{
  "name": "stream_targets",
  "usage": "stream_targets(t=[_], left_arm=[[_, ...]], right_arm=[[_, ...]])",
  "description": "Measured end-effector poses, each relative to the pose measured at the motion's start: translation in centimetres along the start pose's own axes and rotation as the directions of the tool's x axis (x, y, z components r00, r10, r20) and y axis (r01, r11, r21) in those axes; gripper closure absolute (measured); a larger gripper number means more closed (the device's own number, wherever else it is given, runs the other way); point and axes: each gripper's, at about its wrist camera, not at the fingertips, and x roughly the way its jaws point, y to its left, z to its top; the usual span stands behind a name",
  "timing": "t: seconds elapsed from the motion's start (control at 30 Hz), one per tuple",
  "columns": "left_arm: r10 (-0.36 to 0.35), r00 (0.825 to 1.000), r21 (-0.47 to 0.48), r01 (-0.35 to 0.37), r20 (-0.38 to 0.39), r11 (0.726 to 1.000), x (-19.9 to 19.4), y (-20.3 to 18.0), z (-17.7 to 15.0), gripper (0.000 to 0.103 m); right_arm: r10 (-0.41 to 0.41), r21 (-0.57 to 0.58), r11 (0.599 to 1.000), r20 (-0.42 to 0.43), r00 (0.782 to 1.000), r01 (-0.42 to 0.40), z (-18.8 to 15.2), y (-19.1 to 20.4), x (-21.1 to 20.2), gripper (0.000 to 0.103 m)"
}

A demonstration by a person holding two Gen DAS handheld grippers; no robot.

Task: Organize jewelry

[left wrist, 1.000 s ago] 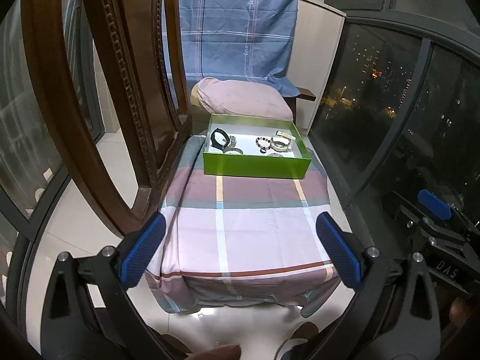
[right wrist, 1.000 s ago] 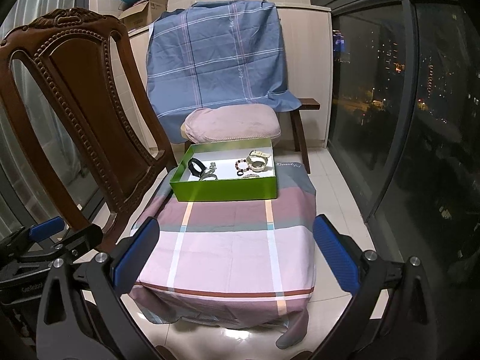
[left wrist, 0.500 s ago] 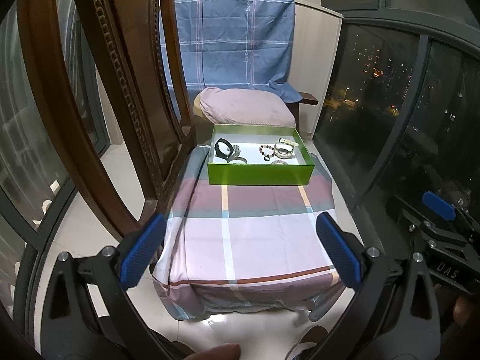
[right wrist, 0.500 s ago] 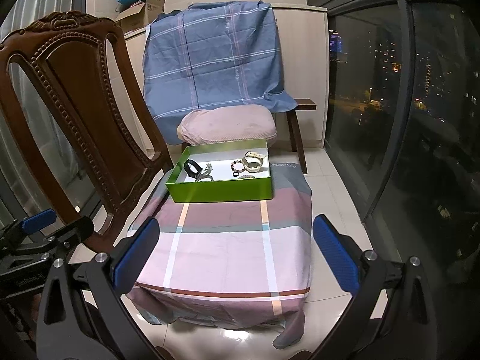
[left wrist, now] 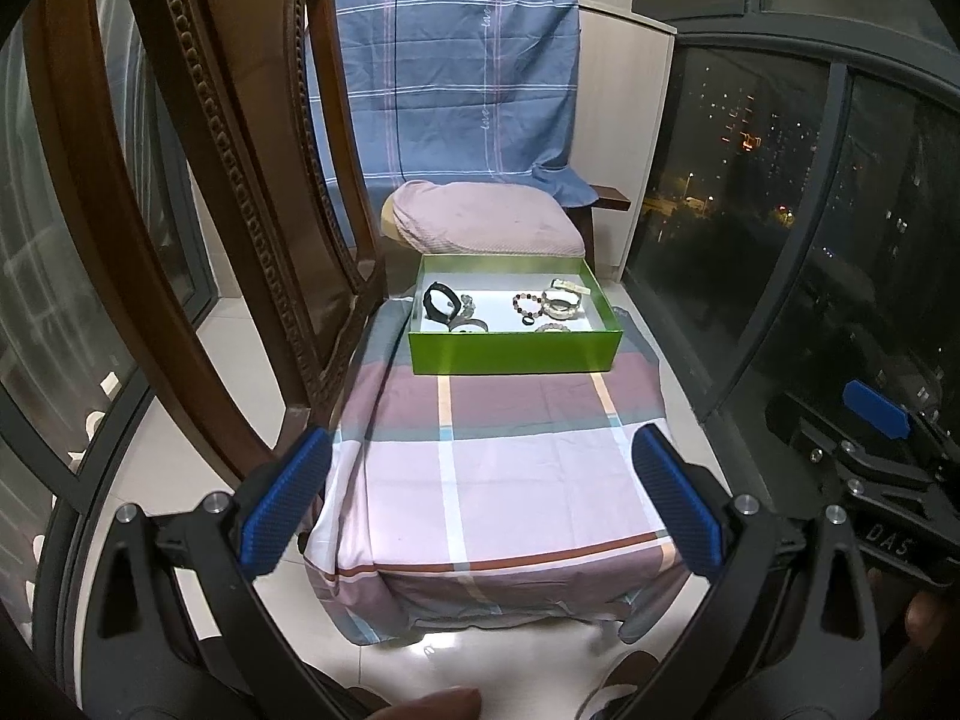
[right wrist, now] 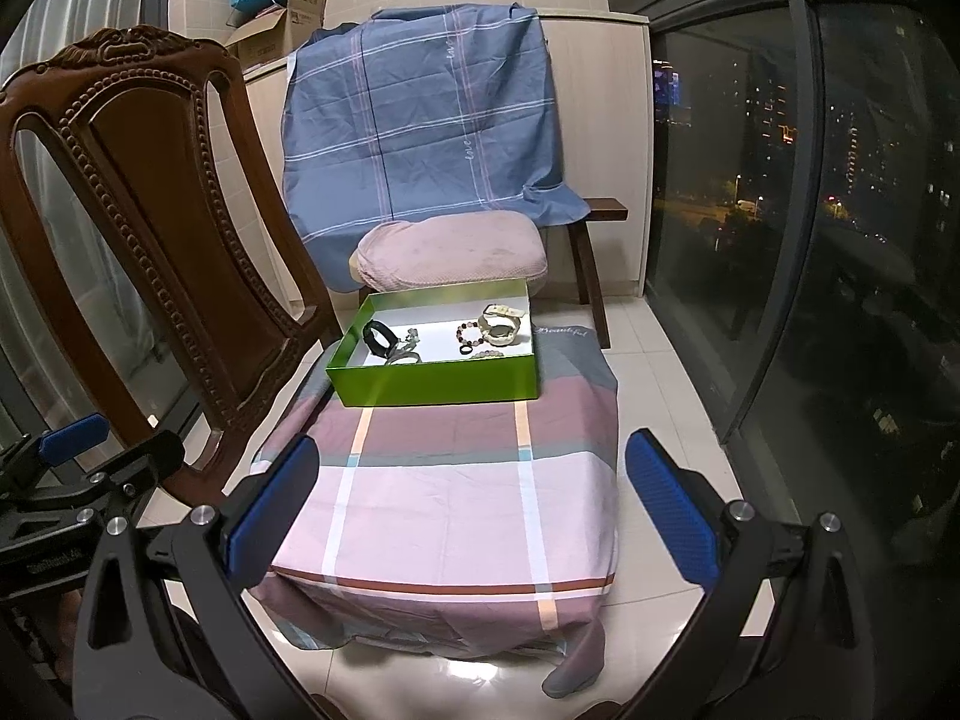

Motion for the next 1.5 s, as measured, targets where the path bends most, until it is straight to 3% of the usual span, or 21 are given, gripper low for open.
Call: stream_targets(t=[1.5], left_arm=[[-0.010, 1.000, 0.011, 0.010, -0.013, 1.000, 0.36, -0.12, 0.07, 0.004]], right_arm=[[-0.004, -0.002, 1.000, -0.013, 1.000, 0.004, -0.19, 0.05, 0.36, 0.003]])
